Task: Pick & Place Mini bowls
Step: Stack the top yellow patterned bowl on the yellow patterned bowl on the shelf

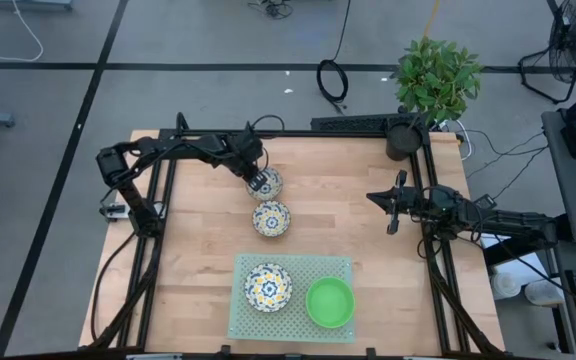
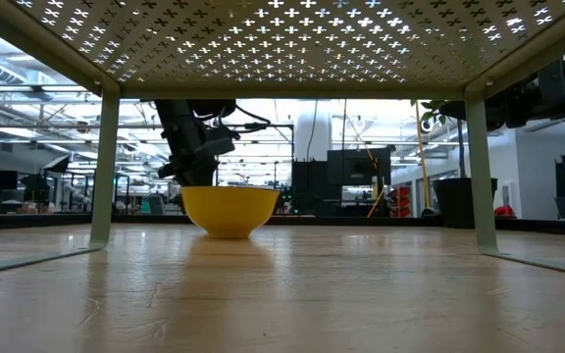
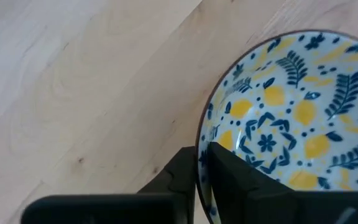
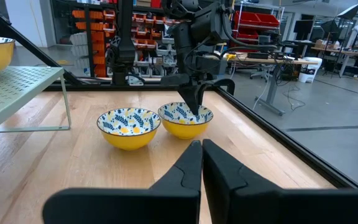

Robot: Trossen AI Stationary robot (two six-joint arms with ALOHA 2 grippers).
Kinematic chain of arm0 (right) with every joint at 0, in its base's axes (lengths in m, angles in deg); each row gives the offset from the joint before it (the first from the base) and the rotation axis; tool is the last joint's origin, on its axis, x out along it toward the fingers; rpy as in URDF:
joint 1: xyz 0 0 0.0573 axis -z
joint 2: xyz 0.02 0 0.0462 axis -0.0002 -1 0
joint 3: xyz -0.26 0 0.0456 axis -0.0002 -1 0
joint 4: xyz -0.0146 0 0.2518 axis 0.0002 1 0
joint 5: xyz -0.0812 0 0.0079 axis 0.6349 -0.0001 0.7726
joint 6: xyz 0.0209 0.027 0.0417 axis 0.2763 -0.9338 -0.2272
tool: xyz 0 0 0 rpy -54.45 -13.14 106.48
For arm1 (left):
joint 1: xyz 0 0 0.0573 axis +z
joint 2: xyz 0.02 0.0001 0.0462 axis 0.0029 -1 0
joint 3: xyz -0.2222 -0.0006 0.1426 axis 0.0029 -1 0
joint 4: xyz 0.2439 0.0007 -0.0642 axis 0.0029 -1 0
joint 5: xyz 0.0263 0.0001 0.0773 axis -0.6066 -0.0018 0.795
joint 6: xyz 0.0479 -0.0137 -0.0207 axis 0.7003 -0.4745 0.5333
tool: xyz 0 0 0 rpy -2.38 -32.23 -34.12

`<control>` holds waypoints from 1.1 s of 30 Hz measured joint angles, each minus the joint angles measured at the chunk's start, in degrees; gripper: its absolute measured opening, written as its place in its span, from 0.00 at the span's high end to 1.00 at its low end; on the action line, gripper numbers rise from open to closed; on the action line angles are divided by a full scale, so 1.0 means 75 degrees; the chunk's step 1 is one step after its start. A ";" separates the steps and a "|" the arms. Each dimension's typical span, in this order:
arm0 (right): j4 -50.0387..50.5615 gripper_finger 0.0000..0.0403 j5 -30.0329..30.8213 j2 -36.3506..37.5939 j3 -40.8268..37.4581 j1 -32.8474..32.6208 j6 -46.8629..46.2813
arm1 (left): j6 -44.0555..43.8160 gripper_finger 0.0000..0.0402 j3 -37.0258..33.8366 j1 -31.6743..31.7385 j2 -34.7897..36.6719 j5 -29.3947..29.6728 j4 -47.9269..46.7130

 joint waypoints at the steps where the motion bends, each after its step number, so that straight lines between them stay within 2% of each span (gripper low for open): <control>1: 0.0000 1.00 0.0001 -0.0001 0.0000 0.0000 0.0000 | 0.0009 0.88 -0.0006 0.0001 -0.0001 0.0016 -0.0022; 6: -0.0001 1.00 0.0000 -0.0001 0.0000 -0.0002 0.0000 | 0.0012 0.87 -0.0006 -0.0005 -0.0001 0.0023 -0.0027; 15: 0.0000 1.00 0.0000 0.0000 0.0003 0.0001 0.0000 | -0.0023 0.95 0.0011 -0.0005 0.0031 -0.0175 0.0072; 24: -0.0001 1.00 0.0002 -0.0001 0.0001 -0.0001 0.0000 | 0.0010 0.88 -0.0012 -0.0005 -0.0001 -0.0044 -0.0030; 33: -0.0001 1.00 0.0001 -0.0001 0.0000 0.0001 0.0000 | -0.0023 0.97 0.0011 -0.0005 0.0031 -0.0242 0.0064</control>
